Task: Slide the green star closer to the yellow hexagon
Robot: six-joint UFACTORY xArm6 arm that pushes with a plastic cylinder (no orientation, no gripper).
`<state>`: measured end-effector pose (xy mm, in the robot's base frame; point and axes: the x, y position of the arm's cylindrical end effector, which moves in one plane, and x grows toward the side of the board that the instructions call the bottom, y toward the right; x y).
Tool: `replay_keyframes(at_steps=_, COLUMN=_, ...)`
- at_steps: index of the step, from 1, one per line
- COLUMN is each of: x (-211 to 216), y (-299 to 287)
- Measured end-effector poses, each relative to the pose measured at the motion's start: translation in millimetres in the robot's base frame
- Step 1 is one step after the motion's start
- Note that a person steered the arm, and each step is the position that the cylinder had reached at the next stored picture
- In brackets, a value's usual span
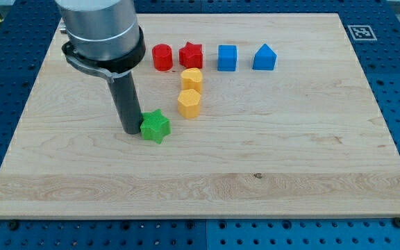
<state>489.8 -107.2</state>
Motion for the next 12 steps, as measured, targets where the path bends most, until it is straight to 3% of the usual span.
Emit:
replay_keyframes(at_steps=4, x=-18, y=26)
replay_keyframes(at_steps=9, x=-4, y=57)
replay_keyframes(at_steps=12, x=3, y=8)
